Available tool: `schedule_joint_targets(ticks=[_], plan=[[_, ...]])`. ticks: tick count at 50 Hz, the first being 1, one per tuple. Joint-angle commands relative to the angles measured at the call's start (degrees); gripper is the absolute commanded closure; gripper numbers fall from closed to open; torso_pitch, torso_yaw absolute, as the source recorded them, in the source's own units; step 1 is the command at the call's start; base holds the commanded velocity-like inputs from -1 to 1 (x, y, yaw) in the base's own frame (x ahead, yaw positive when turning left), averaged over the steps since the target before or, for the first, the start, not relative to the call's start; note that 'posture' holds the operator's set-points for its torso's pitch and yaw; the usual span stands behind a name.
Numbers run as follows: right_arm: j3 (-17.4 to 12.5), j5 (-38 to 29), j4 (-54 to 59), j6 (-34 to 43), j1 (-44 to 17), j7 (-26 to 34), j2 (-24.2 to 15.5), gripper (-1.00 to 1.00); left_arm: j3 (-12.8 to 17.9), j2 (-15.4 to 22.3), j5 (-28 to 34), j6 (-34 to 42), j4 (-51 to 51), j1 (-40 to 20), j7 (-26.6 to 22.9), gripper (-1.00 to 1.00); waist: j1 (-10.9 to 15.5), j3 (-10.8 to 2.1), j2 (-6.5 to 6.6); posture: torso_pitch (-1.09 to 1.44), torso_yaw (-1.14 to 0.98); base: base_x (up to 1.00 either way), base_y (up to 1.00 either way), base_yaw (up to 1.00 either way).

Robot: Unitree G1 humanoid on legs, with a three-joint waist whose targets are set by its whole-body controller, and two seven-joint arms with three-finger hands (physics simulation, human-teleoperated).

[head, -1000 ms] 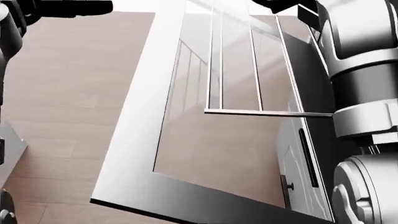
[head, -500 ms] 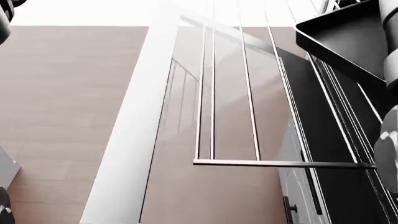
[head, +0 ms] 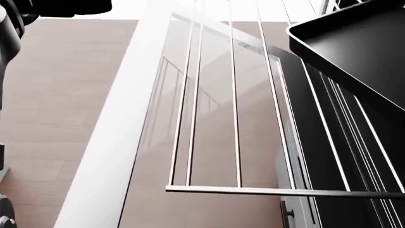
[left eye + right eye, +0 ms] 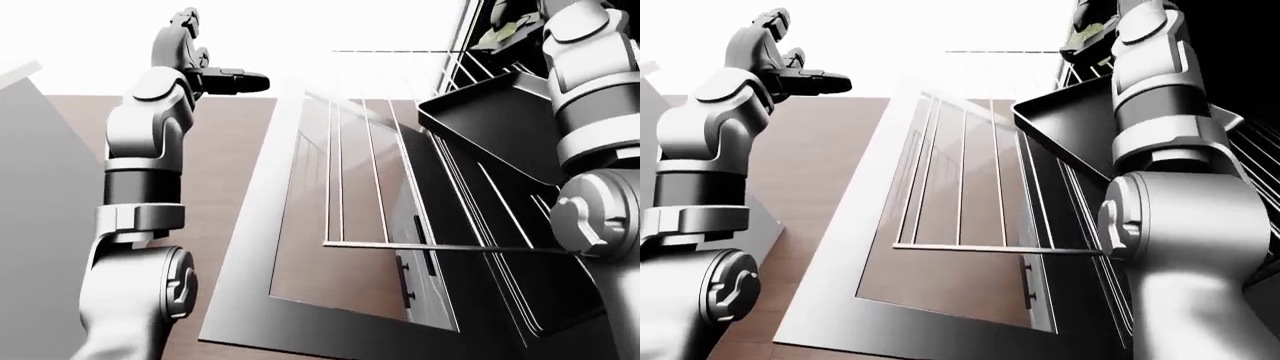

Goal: Place the broccoli on the top rack of the oven.

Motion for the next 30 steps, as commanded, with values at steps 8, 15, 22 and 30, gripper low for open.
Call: schedule_joint_targets(ticks=[8, 15, 22, 30], plan=[[0.79, -5.33, -2.6, -2.42, -1.63, 1.58, -2.18, 1.0, 0.44, 0.77, -0.32, -1.2, -3.09, -1.76, 0.37, -1.0, 0.16, -2.04, -0.36, 0.0, 0.0, 0.0, 0.0, 0.0], [0.79, -8.51, -3.34, -3.76, -0.41, 3.57, -3.3, 1.0, 0.47, 0.69, -0.53, -1.23, -3.47, -1.21, 0.41, -1.0, 0.22, -1.8, -0.44, 0.0, 0.0, 0.0, 0.0, 0.0], [1.94, -13.35, -3.97, -6.25, 1.2, 6.07, -4.64, 1.0, 0.4, 0.57, -0.54, -1.72, -2.47, -1.68, 0.48, -1.0, 0.21, -1.69, -0.59, 0.0, 0.0, 0.0, 0.0, 0.0], [2.57, -18.75, -3.81, -9.63, 2.42, 5.76, -5.67, 1.0, 0.39, 0.34, -0.71, -1.98, -2.73, -0.96, 0.6, -1.0, 0.28, -1.55, -0.62, 0.0, 0.0, 0.0, 0.0, 0.0]])
